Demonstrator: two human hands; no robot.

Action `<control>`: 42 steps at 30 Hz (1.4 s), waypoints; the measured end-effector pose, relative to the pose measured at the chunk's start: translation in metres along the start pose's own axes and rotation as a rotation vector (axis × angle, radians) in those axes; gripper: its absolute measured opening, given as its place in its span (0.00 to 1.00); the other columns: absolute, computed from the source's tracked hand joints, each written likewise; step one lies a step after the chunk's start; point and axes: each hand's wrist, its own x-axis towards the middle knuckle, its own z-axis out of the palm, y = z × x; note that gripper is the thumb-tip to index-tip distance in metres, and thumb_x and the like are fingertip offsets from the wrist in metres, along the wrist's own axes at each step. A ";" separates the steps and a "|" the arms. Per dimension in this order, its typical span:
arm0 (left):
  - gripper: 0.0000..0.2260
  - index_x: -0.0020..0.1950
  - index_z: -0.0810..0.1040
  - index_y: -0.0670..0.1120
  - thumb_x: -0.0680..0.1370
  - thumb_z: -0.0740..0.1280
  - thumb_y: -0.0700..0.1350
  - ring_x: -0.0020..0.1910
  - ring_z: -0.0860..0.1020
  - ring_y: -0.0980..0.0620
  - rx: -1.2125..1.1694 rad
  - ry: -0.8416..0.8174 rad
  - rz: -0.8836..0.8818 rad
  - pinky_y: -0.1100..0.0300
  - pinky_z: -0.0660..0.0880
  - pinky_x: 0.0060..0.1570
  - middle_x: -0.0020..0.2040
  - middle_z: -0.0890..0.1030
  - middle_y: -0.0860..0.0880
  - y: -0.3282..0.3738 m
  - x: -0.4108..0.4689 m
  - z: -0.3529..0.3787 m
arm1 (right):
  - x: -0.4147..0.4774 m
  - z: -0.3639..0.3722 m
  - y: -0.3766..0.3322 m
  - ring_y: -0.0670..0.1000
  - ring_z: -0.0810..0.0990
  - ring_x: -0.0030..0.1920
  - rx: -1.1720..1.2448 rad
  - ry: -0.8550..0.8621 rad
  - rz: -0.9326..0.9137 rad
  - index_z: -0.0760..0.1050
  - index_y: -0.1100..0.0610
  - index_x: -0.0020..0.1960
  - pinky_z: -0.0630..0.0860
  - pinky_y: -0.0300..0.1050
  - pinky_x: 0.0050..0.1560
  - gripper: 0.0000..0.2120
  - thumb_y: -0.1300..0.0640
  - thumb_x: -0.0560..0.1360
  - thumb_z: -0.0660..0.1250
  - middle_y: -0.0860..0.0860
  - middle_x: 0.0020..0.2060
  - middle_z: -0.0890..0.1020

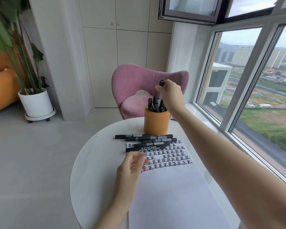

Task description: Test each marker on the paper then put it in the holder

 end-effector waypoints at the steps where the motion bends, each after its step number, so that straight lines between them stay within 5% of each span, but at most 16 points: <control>1: 0.04 0.46 0.77 0.48 0.78 0.64 0.40 0.35 0.78 0.57 0.000 0.001 -0.002 0.66 0.75 0.40 0.39 0.83 0.52 0.000 0.000 0.000 | 0.001 0.003 0.002 0.55 0.73 0.40 -0.067 -0.021 0.004 0.71 0.61 0.43 0.64 0.46 0.37 0.11 0.53 0.78 0.64 0.53 0.41 0.76; 3: 0.04 0.46 0.77 0.48 0.78 0.64 0.41 0.35 0.78 0.58 0.000 0.002 -0.007 0.66 0.74 0.40 0.39 0.83 0.51 0.001 0.000 0.001 | 0.000 0.009 0.009 0.57 0.72 0.45 -0.178 -0.062 0.014 0.68 0.60 0.39 0.64 0.46 0.40 0.12 0.55 0.77 0.64 0.56 0.44 0.74; 6: 0.04 0.47 0.77 0.48 0.78 0.64 0.41 0.35 0.78 0.58 -0.007 -0.003 -0.019 0.67 0.74 0.40 0.39 0.83 0.51 0.001 0.000 0.001 | 0.000 0.018 0.016 0.59 0.73 0.54 -0.193 -0.052 -0.019 0.76 0.65 0.50 0.69 0.49 0.47 0.09 0.58 0.77 0.64 0.59 0.51 0.76; 10: 0.03 0.47 0.77 0.47 0.78 0.64 0.41 0.35 0.78 0.58 -0.020 -0.002 -0.032 0.68 0.74 0.38 0.39 0.83 0.50 0.002 -0.001 0.001 | -0.006 0.021 0.011 0.52 0.74 0.48 -0.111 0.066 -0.043 0.70 0.57 0.62 0.72 0.49 0.45 0.18 0.59 0.74 0.69 0.51 0.45 0.78; 15: 0.03 0.47 0.77 0.47 0.78 0.64 0.41 0.35 0.79 0.58 -0.013 -0.004 -0.035 0.68 0.74 0.38 0.39 0.83 0.51 0.003 -0.001 0.000 | -0.011 0.024 0.016 0.54 0.72 0.52 -0.248 0.175 -0.150 0.75 0.56 0.55 0.68 0.47 0.43 0.09 0.55 0.75 0.66 0.49 0.47 0.83; 23: 0.04 0.47 0.77 0.47 0.78 0.64 0.40 0.36 0.78 0.57 -0.002 -0.002 -0.035 0.68 0.74 0.39 0.40 0.83 0.50 0.003 -0.001 0.001 | -0.017 0.027 0.036 0.59 0.66 0.60 -0.319 0.060 -0.129 0.78 0.54 0.61 0.62 0.48 0.58 0.15 0.50 0.80 0.60 0.57 0.55 0.78; 29: 0.04 0.47 0.76 0.46 0.78 0.63 0.39 0.36 0.79 0.59 0.030 0.006 -0.010 0.67 0.75 0.40 0.41 0.83 0.48 0.002 0.000 0.000 | -0.036 0.030 0.042 0.60 0.65 0.60 -0.072 0.104 -0.063 0.72 0.53 0.67 0.56 0.45 0.63 0.17 0.54 0.79 0.62 0.57 0.59 0.73; 32: 0.05 0.47 0.76 0.47 0.78 0.63 0.38 0.36 0.79 0.59 0.061 0.024 0.014 0.64 0.76 0.42 0.41 0.83 0.50 0.001 0.000 0.000 | -0.062 0.029 0.043 0.58 0.67 0.56 0.076 0.184 -0.151 0.77 0.56 0.58 0.62 0.47 0.64 0.10 0.59 0.77 0.64 0.56 0.54 0.75; 34: 0.07 0.47 0.76 0.48 0.78 0.63 0.37 0.38 0.80 0.56 0.099 0.048 0.038 0.60 0.77 0.45 0.41 0.83 0.52 0.000 0.000 -0.001 | -0.084 0.034 0.050 0.59 0.71 0.55 0.082 0.096 -0.244 0.79 0.55 0.49 0.61 0.39 0.61 0.04 0.59 0.75 0.66 0.54 0.50 0.78; 36: 0.08 0.48 0.77 0.50 0.78 0.63 0.37 0.42 0.80 0.54 0.136 0.080 0.052 0.59 0.77 0.46 0.42 0.83 0.56 -0.001 0.000 -0.002 | -0.106 0.040 0.060 0.58 0.71 0.53 0.038 -0.052 -0.284 0.80 0.54 0.45 0.62 0.40 0.56 0.02 0.56 0.73 0.70 0.52 0.48 0.77; 39: 0.10 0.48 0.77 0.50 0.77 0.63 0.36 0.45 0.80 0.56 0.179 0.127 0.067 0.57 0.77 0.47 0.43 0.83 0.56 -0.001 0.000 -0.002 | -0.130 0.045 0.071 0.54 0.66 0.53 -0.081 -0.248 -0.246 0.82 0.53 0.49 0.64 0.48 0.56 0.09 0.54 0.70 0.74 0.50 0.50 0.74; 42: 0.11 0.48 0.76 0.50 0.77 0.63 0.35 0.45 0.79 0.58 0.187 0.157 0.070 0.56 0.77 0.47 0.44 0.83 0.55 0.000 0.001 -0.003 | -0.138 0.045 0.073 0.55 0.65 0.58 -0.215 -0.318 -0.266 0.81 0.54 0.54 0.60 0.45 0.57 0.11 0.53 0.72 0.73 0.52 0.55 0.73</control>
